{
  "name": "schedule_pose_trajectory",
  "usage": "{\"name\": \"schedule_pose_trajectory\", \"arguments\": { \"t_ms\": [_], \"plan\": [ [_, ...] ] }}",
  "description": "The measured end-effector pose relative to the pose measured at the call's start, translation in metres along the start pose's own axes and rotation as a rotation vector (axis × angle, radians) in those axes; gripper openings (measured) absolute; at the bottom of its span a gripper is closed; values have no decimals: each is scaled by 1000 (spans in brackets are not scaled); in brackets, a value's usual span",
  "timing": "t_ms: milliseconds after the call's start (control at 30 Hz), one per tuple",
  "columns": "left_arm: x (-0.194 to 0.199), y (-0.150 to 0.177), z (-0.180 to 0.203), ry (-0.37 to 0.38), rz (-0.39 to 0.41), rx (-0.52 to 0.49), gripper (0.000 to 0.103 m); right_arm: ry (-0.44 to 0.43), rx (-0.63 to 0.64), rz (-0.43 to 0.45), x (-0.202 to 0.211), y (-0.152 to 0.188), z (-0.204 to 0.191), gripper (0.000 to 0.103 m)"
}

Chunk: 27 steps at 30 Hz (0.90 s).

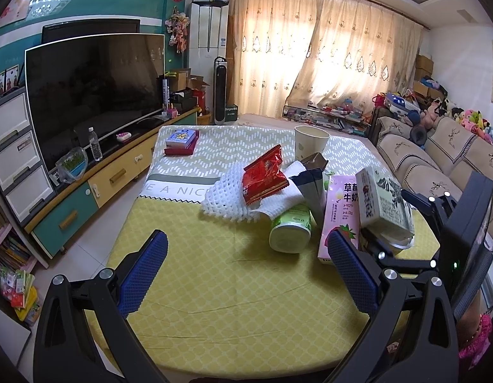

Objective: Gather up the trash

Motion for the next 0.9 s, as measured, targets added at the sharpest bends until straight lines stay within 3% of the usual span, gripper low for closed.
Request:
{"name": "schedule_pose_trajectory", "arguments": {
  "t_ms": [167, 300, 533, 900],
  "plan": [
    [0, 1, 2, 3, -2, -5, 99, 11, -57, 8, -3, -2, 19, 46],
    [-1, 0, 2, 4, -6, -6, 99, -44, -174, 20, 0, 1, 40, 38],
    [-3, 0, 4, 4, -9, -13, 99, -228, -425, 31, -3, 12, 85, 34],
    [-6, -2, 8, 8, -17, -21, 99, -333, -588, 84, 12, 20, 120, 31]
  ]
}}
Point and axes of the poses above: each gripper's, at about its wrist camera, not at the fingertips, and x roughly against the way its jaws point, z to its right, y to its underside, the point moved 3 cm from there along -x, roughly the way its jaws point, and after that the axes turned 4 degrees about x, right-handed, at the moved point
